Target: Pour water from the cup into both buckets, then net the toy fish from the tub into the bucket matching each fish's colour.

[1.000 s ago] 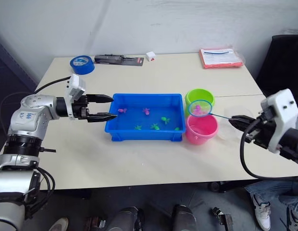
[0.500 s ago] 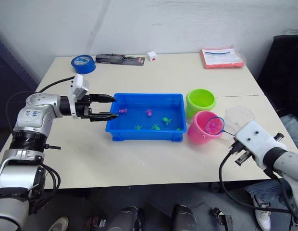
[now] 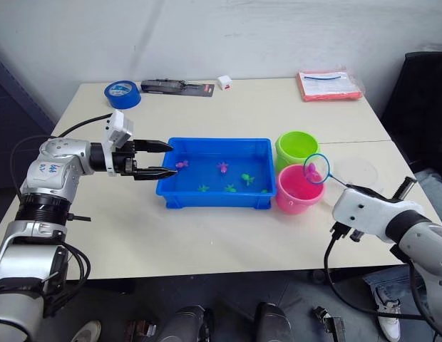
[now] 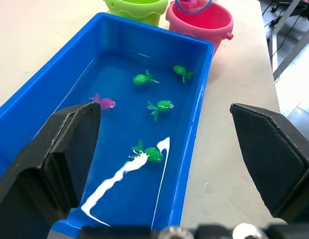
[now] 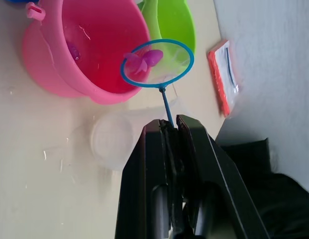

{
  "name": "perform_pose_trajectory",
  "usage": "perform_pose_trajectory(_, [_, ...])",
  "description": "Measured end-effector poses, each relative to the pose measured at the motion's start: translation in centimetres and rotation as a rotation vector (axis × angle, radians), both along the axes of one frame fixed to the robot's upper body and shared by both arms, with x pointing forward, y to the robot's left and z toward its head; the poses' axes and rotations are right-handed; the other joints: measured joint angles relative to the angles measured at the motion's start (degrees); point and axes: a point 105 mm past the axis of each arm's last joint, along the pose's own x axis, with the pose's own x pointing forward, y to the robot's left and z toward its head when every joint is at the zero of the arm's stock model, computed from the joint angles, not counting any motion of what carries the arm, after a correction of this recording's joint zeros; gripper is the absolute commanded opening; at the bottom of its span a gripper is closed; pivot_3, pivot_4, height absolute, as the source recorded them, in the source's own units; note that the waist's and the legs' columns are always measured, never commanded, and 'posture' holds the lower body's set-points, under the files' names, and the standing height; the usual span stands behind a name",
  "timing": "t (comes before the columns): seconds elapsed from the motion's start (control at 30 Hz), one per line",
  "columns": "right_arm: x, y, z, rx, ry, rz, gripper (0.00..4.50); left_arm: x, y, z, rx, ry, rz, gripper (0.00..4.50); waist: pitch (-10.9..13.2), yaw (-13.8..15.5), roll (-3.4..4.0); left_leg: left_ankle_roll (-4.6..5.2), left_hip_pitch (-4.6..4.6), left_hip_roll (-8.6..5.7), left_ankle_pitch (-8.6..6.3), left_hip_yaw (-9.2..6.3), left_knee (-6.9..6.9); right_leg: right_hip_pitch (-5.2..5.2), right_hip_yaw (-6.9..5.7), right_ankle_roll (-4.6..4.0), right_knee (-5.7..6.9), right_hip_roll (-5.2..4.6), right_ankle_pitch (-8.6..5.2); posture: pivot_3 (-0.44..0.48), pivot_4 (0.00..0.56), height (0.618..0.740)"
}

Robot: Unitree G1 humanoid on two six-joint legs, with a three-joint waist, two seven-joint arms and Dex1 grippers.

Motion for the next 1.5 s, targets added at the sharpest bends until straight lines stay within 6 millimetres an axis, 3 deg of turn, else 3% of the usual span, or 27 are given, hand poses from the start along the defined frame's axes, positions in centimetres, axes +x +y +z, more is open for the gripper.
perform_pose_trajectory(0.53, [-1.7, 0.0, 0.0, -0.357, -0.129, 0.145, 0.78, 0.3, -0.1, -0.3, -0.014, 0.004, 0.001, 4.48, 1.1, -0.1, -0.59, -0.08, -0.47, 0.09, -0.06, -0.02, 0.81, -0.24, 0.04, 0.14, 0.38, 0.15, -0.12, 0.0, 0.15, 0.737])
perform_pose_trajectory(0.63, [-2.0, 0.1, -0.3, -0.375, -0.139, 0.162, 0.78, 0.5, -0.1, -0.2, -0.016, 0.003, 0.004, 4.48, 1.2, -0.1, -0.67, -0.07, -1.12, 0.04, -0.11, 0.02, 1.2, -0.91, 0.22, 0.14, 0.81, 0.18, -0.13, 0.0, 0.15, 0.737])
perform_pose_trajectory(0.8, [-2.1, -0.1, 0.1, -0.367, -0.166, 0.152, 0.78, 0.5, -0.1, -0.4, -0.013, 0.009, 0.003, 4.48, 1.4, -0.1, -0.8, -0.09, -1.13, -0.01, -0.11, 0.09, 1.33, -0.93, 0.27, 0.14, 0.88, 0.33, -0.13, 0.0, 0.15, 0.737])
perform_pose_trajectory(0.97, [-1.4, 1.4, 2.7, -0.2, -0.209, 0.157, 0.78, 0.5, 0.0, -0.3, -0.016, 0.009, 0.008, 4.48, 1.5, -0.5, -0.79, -0.13, -1.11, 0.08, -0.13, 0.14, 1.4, -0.97, 0.43, 0.14, 0.93, 0.46, -0.14, 0.0, 0.15, 0.737])
perform_pose_trajectory(1.1, [-0.3, 4.6, 4.3, 0.119, -0.139, 0.223, 0.78, 0.5, 1.5, 0.1, -0.015, 0.004, 0.063, 4.48, 1.6, -0.9, -0.83, -0.16, -1.13, 0.16, -0.15, 0.13, 1.49, -1.02, 0.42, 0.08, 1.05, 0.5, -0.17, 0.0, 0.15, 0.737])
perform_pose_trajectory(1.3, [1.9, 7.4, 3.4, 0.497, 0.109, 0.213, 0.78, -0.2, 4.5, -0.5, 0.007, 0.016, 0.178, 4.48, 1.6, -0.8, -0.78, -0.05, -1.31, 0.39, -0.36, 0.07, 1.81, -1.15, 0.43, 0.01, 1.27, 0.47, -0.2, 0.0, 0.15, 0.737])
perform_pose_trajectory(1.5, [4.5, 10.8, 1.7, 0.716, 0.296, 0.171, 0.78, -1.5, 6.7, -1.6, 0.031, 0.047, 0.282, 4.48, 1.6, -0.9, -0.76, -0.02, -1.42, 0.35, -0.4, 0.06, 1.91, -1.29, 0.48, -0.03, 1.45, 0.41, -0.22, 0.0, 0.15, 0.737])
